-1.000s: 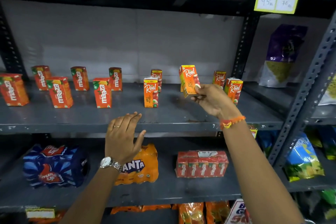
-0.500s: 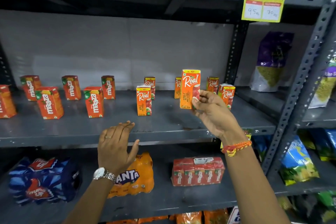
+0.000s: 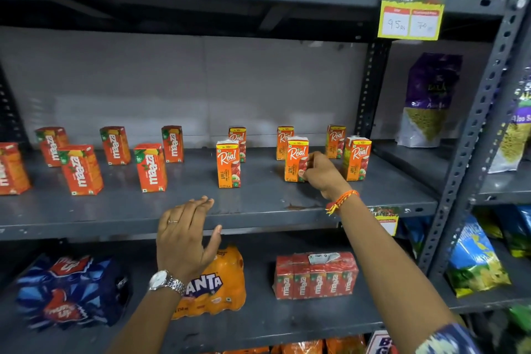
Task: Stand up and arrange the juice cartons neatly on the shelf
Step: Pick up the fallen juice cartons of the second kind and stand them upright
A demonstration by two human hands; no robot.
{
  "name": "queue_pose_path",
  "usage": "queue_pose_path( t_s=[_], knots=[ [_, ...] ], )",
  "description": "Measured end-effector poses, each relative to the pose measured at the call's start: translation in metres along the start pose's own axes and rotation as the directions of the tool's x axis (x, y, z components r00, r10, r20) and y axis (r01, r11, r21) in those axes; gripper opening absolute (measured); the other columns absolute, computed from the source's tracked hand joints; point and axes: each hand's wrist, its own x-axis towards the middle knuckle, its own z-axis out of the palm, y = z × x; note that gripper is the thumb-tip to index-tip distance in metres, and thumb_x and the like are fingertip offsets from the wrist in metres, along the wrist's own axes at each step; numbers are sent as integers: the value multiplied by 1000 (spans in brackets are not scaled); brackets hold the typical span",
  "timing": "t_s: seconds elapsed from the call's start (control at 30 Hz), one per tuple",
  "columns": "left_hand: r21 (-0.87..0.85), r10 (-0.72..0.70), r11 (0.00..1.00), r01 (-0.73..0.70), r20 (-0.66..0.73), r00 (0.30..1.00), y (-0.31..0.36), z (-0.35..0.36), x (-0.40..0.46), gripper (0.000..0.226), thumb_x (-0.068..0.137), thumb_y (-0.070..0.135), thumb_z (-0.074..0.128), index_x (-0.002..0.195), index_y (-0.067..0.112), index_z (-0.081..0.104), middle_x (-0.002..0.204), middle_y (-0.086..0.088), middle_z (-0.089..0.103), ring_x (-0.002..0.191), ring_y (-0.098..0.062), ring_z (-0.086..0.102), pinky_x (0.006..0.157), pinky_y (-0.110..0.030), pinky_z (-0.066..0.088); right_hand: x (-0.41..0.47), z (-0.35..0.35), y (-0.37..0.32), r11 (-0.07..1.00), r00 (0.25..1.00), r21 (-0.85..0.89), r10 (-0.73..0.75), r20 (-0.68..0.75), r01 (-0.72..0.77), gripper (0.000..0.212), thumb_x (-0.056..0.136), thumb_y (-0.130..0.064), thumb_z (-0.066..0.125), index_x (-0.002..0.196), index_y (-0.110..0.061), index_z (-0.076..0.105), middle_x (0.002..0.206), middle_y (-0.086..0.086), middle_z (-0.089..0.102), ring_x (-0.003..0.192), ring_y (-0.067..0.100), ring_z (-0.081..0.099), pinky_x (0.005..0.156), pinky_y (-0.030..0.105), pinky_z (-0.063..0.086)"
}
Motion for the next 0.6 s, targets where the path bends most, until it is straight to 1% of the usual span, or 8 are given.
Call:
queue_pose_path(
  t_s=[0.07, 0.17, 0.23, 0.33, 0.43, 0.5, 0.53, 0.6],
  knots=[
    [-5, -4, 1000, 4, 12, 1000, 0, 0, 0, 53, 87, 49, 48, 126, 16, 62, 122, -3, 68, 111, -25, 61, 95, -42, 38, 2, -1, 1, 996, 1000, -86, -5, -11, 4, 31, 89, -11, 66, 113, -17, 48, 112, 3, 60, 104, 19, 56, 81, 29, 43],
    [-8, -7, 1000, 7, 22, 1000, 0, 1, -1, 52, 87, 49, 47, 126, 17, 61, 122, -3, 68, 112, -24, 59, 96, -42, 38, 0, 0, 1, 993, 1000, -113, -24, -13, 22, 37, 90, -15, 66, 122, -14, 46, 122, 8, 62, 111, 24, 58, 85, 31, 43],
    [-17, -14, 1000, 14, 16, 1000, 0, 0, -1, 52, 86, 49, 48, 125, 17, 62, 122, -3, 68, 111, -25, 60, 96, -43, 38, -3, 0, 2, 991, 999, -130, -39, -14, 37, 38, 91, -16, 65, 123, -14, 45, 126, 9, 62, 119, 28, 59, 91, 34, 46],
    [-40, -24, 999, 24, 10, 1000, 7, -7, 1, 51, 86, 48, 48, 122, 15, 65, 120, -4, 69, 108, -26, 62, 94, -43, 39, -6, -1, 2, 989, 999, -140, -54, -2, 53, 40, 91, -17, 65, 125, -13, 45, 128, 9, 62, 122, 29, 58, 95, 36, 46],
    [-97, -137, 986, 137, 3, 991, 21, -22, 12, 44, 90, 52, 44, 109, 21, 69, 108, 2, 71, 98, -22, 63, 85, -38, 39, -14, -8, 5, 993, 998, -95, -70, -6, 69, 50, 87, -14, 70, 131, -11, 45, 128, 8, 62, 122, 26, 59, 100, 37, 47],
    [-110, -224, 967, 229, 52, 973, 23, -32, 32, 41, 92, 57, 43, 98, 26, 69, 96, 6, 71, 87, -18, 63, 74, -33, 40, -25, -19, 13, 996, 991, 35, -73, -115, 78, 52, 83, -8, 74, 128, -13, 49, 116, 6, 66, 111, 22, 64, 97, 37, 54],
    [-126, -257, 955, 269, 99, 961, 22, -35, 43, 40, 92, 58, 47, 98, 25, 69, 95, 6, 71, 85, -17, 64, 71, -32, 44, -31, -27, 19, 992, 973, 86, -70, -222, 90, 46, 80, -9, 77, 120, -14, 53, 104, 3, 68, 99, 18, 68, 91, 34, 56],
    [-220, -318, 904, 368, 233, 919, 18, -36, 67, 41, 87, 50, 63, 112, 18, 66, 105, -1, 71, 88, -20, 66, 73, -35, 51, -42, -45, 29, 989, 883, 87, -66, -465, 120, 39, 74, -17, 82, 102, -20, 56, 81, -4, 67, 79, 10, 66, 76, 21, 53]
  ],
)
